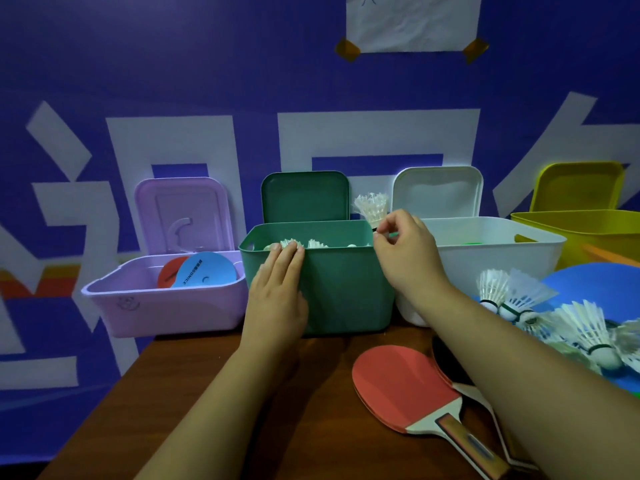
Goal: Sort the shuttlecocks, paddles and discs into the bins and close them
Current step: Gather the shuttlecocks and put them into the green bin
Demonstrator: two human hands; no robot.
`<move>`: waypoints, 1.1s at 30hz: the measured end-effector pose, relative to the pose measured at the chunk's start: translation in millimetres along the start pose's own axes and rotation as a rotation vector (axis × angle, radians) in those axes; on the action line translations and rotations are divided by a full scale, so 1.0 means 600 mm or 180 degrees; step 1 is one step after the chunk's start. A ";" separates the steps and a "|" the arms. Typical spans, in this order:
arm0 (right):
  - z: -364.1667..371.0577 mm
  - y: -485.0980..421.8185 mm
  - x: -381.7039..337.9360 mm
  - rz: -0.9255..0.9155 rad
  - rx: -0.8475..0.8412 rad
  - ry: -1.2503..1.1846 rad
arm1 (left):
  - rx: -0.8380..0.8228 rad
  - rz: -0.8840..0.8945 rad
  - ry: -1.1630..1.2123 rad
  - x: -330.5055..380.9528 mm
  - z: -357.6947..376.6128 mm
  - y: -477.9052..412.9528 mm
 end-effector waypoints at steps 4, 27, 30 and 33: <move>0.033 -0.066 -0.026 0.0017 -0.0603 0.0175 | -0.0052 -0.0030 0.0054 -0.003 -0.001 -0.002; -0.246 0.098 0.049 0.0380 -0.0553 0.0723 | -0.0588 0.0379 0.0773 0.162 0.033 0.026; -0.302 0.117 0.076 0.0490 -0.0370 0.0875 | -0.1054 0.0565 0.1218 0.238 0.045 0.025; -0.345 0.131 0.106 0.0581 -0.0247 0.1007 | -0.1294 0.0688 0.1490 0.313 0.047 0.014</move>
Point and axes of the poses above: each hand's wrist, its own y-axis away from the middle knuckle, its own z-axis out of the palm, x = y × z, the point moved 6 cm from there along -y, towards the middle knuckle, and after that the axes turned 4 degrees about z, right-handed, at the moved point
